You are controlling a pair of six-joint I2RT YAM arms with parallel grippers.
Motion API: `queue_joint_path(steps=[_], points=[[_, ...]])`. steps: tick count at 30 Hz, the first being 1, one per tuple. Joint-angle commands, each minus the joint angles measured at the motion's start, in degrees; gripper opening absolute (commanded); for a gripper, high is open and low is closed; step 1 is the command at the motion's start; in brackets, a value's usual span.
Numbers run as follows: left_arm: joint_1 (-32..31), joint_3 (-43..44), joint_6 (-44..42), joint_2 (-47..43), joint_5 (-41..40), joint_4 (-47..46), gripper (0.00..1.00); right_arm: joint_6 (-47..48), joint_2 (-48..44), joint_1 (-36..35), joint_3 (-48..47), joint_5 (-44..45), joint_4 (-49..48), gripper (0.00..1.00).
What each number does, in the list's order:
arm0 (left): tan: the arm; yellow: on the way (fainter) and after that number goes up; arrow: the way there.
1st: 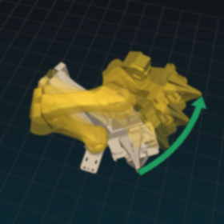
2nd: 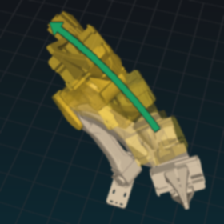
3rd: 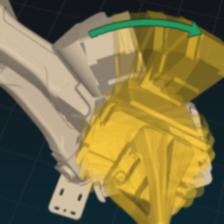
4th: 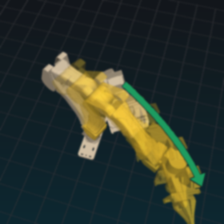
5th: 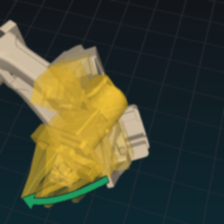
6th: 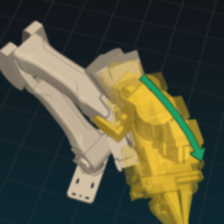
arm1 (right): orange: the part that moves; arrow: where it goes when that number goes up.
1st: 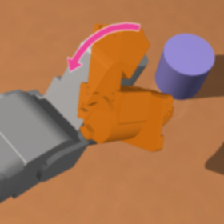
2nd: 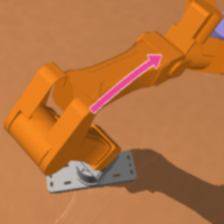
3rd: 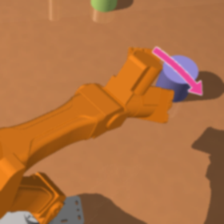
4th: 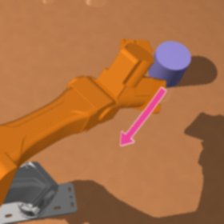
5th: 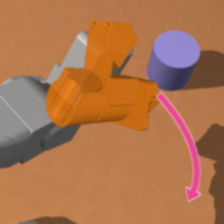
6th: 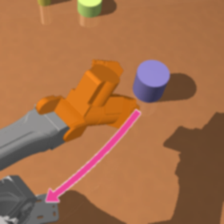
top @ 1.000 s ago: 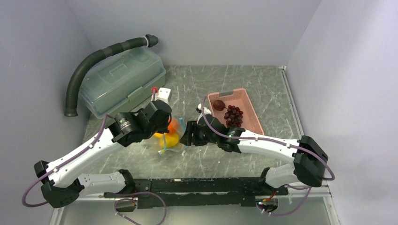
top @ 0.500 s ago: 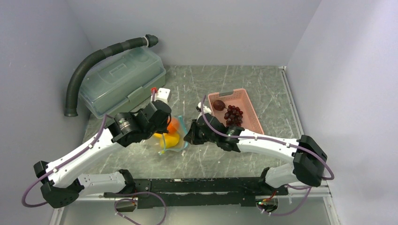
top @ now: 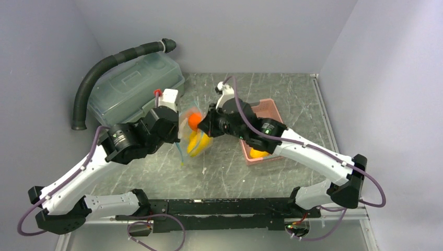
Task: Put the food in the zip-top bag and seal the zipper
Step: Adjust the zipper food storage bag at the center of the board.
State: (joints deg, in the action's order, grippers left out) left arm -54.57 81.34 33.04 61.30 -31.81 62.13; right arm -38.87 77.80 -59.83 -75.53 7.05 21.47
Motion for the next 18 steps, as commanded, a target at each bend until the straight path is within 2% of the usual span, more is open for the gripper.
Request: queue_joint_path(steps=[1, 6, 9, 13, 18], points=[[-0.1, 4.0, -1.8, -1.4, -1.5, 1.0, 0.04, 6.6, 1.3, -0.3, -10.6, 3.5, 9.7, 0.00], [-0.1, 5.8, -1.9, -2.1, -0.1, 0.9, 0.04, 7.5, 0.6, -0.2, -11.6, 4.3, 12.3, 0.00], [-0.1, 4.4, -1.3, -2.3, 0.4, 0.3, 0.05, 6.9, 0.7, -0.1, -8.1, 6.0, 11.6, 0.00], [-0.1, -1.7, 0.3, -1.8, 1.1, -2.3, 0.05, 3.7, 2.7, 0.7, 2.1, 5.7, 5.9, 0.00], [0.4, -12.2, 2.9, 1.4, 2.5, -7.0, 0.04, -0.5, 10.3, 2.8, 12.0, -0.1, -0.9, 0.00]])
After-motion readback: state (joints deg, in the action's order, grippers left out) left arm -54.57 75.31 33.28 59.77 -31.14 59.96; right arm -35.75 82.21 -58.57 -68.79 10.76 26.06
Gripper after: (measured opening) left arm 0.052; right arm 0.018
